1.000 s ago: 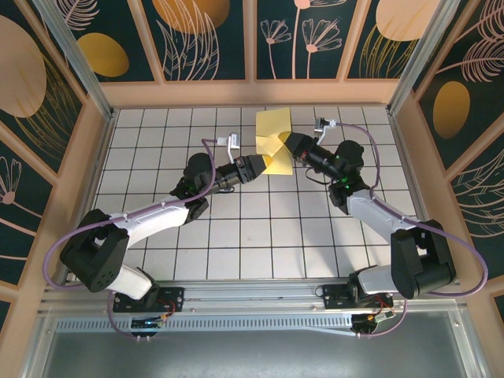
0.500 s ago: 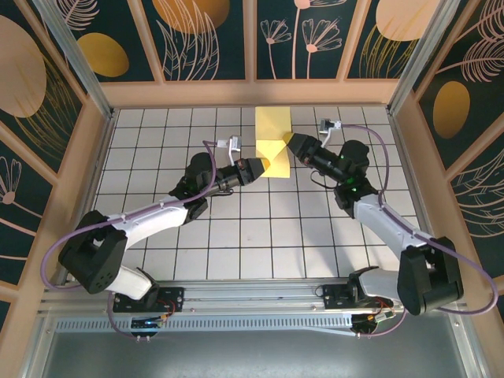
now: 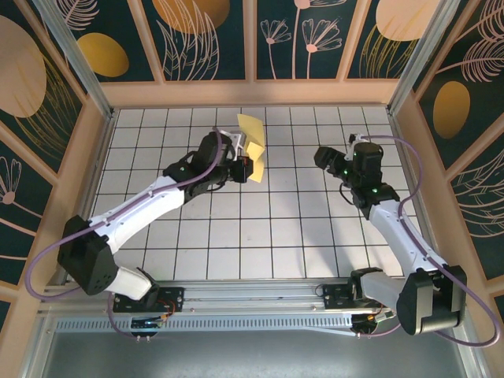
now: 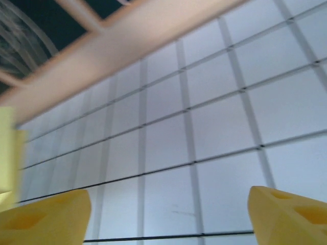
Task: Fold a paper plane with a square sheet of paper (fold left side to right side)
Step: Turn over the paper at the center of the table.
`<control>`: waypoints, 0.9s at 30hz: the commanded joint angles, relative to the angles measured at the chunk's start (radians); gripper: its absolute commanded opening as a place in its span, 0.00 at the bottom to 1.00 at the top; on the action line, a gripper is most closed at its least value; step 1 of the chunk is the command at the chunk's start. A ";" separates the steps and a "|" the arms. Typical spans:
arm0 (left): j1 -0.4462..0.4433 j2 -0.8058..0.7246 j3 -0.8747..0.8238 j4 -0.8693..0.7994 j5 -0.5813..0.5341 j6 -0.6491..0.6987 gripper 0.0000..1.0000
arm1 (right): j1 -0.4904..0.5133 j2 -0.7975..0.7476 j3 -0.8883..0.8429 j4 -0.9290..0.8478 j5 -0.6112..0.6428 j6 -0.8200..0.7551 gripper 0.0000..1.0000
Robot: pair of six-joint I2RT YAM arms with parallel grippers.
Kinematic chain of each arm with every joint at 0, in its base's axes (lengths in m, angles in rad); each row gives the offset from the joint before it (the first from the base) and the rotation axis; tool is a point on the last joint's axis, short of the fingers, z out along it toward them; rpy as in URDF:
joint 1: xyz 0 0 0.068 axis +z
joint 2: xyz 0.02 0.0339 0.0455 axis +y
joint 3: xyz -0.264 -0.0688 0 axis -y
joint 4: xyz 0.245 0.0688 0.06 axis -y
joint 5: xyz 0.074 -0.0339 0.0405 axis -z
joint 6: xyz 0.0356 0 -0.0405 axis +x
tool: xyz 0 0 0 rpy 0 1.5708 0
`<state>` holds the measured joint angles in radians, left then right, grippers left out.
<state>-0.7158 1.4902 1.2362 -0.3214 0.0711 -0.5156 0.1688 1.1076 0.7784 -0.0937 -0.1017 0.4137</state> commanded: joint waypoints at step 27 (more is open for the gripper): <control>-0.278 0.772 0.580 -0.784 -0.490 -0.195 0.20 | -0.222 -0.106 -0.117 -0.077 0.034 -0.069 0.95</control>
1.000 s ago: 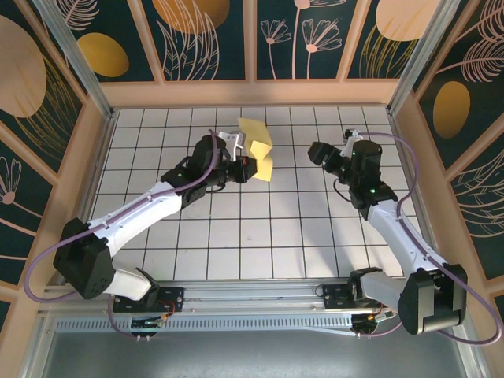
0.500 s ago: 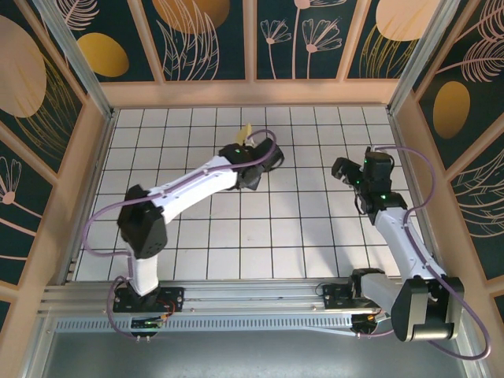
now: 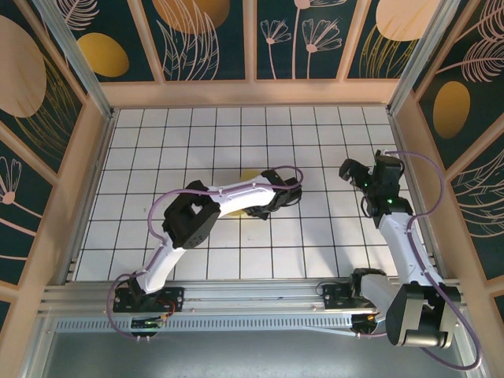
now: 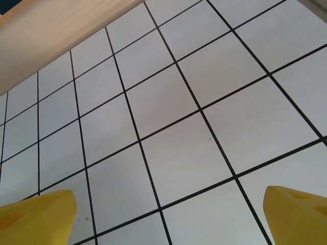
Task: Fold a paper plane with a square sheet of paper (fold left side to right side)
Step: Turn over the paper at the center of the table.
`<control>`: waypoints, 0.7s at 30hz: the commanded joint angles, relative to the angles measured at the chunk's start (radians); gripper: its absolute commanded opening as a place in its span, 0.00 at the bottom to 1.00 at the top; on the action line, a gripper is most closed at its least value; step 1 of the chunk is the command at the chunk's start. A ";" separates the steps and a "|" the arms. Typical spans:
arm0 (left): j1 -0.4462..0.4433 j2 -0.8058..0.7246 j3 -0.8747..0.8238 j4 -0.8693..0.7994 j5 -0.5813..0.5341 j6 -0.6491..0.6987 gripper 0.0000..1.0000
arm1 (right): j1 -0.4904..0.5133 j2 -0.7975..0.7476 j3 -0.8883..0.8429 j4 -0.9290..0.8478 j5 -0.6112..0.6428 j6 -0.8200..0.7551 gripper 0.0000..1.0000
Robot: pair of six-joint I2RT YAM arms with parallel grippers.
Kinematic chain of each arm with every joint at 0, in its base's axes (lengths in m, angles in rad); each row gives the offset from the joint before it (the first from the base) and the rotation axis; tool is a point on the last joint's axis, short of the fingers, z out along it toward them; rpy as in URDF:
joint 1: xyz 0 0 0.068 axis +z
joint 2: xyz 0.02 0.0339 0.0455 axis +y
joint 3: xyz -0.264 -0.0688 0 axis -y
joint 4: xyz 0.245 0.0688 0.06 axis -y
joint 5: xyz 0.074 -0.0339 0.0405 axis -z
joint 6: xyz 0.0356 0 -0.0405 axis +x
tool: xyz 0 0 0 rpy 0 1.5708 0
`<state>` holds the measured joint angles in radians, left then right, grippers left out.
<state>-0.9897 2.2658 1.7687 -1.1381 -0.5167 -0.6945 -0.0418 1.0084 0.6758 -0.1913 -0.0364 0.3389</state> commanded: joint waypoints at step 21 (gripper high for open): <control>0.171 -0.495 -0.299 0.672 0.593 0.057 0.72 | -0.013 0.101 -0.013 0.174 -0.550 0.130 0.63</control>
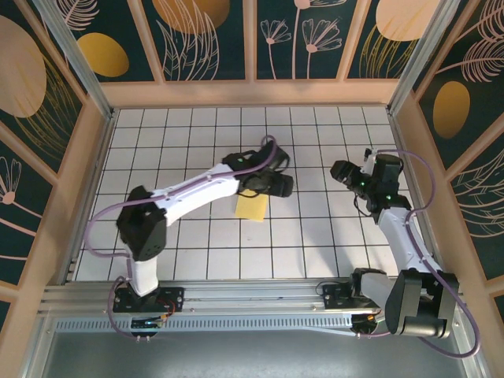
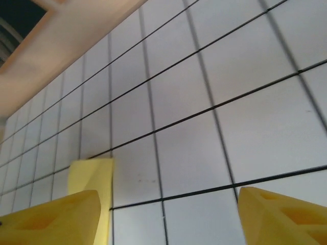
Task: Fold a paper plane with a square sheet of paper (fold left side to right side)
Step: Turn over the paper at the center of the table, then third fold the triangle at the center of the table.
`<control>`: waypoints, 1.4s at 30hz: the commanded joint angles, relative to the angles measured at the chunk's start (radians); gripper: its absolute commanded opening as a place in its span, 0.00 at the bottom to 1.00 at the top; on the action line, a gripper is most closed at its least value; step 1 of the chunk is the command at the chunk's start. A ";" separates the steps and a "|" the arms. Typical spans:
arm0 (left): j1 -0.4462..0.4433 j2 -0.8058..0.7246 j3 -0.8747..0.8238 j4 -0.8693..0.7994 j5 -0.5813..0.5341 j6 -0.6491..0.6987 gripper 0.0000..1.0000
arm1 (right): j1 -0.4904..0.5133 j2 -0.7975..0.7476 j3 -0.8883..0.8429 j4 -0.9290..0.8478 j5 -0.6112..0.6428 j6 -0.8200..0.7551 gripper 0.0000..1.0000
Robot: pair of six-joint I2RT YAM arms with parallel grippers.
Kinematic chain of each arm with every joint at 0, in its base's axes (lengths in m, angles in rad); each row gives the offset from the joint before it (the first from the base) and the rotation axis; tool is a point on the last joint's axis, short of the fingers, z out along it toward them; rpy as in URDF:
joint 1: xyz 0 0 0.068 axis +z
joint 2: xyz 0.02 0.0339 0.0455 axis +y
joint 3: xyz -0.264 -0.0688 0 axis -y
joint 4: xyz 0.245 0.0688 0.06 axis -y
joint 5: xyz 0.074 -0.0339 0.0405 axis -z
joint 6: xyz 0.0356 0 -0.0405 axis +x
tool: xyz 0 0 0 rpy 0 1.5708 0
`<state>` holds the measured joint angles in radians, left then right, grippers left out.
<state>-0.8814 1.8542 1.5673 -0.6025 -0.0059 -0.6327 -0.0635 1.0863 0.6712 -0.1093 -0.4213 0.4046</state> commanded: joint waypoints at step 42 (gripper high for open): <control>0.383 -0.376 -0.758 0.655 0.247 -0.206 0.69 | 0.561 0.831 0.218 0.317 -0.065 0.259 0.00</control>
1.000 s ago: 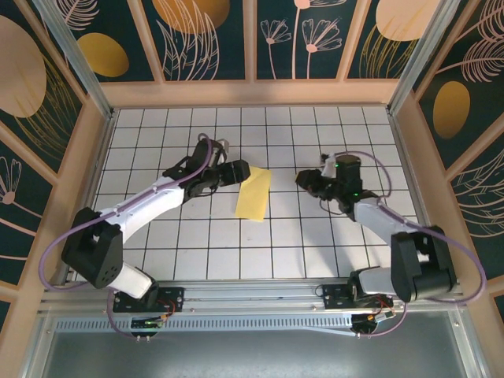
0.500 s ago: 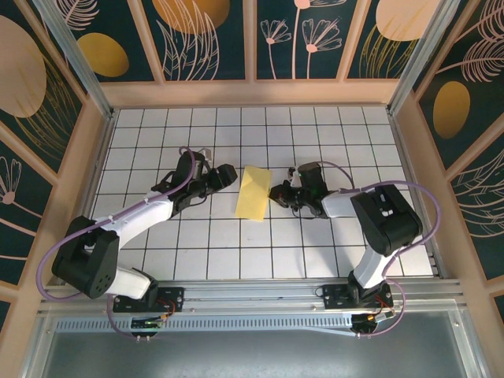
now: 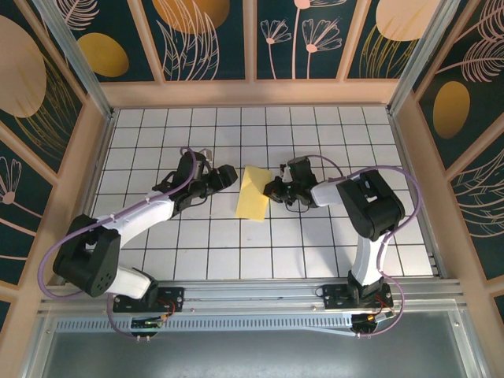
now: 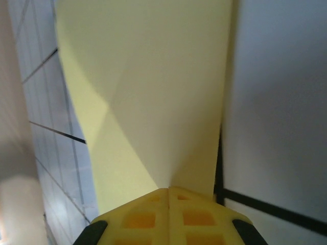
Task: Fold a paper plane with a square sheet of paper (fold left side to right side)
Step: Third fold the triangle at the center of the table.
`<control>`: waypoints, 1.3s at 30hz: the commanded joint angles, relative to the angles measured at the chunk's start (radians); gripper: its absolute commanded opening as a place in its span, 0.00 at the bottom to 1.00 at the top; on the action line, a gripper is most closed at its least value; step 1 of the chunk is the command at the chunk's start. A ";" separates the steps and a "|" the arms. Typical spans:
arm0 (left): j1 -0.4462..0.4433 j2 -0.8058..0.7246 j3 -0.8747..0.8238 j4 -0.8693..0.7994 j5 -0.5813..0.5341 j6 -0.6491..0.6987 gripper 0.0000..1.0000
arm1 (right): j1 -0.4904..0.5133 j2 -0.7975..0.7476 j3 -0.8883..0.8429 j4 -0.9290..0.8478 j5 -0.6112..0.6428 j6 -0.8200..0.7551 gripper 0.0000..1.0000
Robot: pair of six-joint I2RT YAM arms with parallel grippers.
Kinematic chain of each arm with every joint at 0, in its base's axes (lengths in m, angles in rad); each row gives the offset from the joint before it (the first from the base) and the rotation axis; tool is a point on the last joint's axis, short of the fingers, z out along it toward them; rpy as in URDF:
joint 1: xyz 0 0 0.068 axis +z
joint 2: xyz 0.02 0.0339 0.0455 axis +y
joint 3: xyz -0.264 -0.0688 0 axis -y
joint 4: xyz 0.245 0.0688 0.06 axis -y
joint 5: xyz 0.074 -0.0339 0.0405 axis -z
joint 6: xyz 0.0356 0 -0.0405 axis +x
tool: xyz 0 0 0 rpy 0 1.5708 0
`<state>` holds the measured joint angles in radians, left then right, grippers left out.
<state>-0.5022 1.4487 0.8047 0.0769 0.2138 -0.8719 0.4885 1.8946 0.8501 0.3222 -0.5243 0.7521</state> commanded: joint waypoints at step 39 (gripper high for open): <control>-0.071 0.391 0.142 0.016 0.192 0.073 0.29 | -0.004 -0.021 0.060 -0.246 0.058 -0.283 0.00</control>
<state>-0.5655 1.8263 0.9150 0.0719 0.3855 -0.8051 0.4908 1.8893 0.9333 0.1265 -0.4885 0.4946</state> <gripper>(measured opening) 0.304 0.054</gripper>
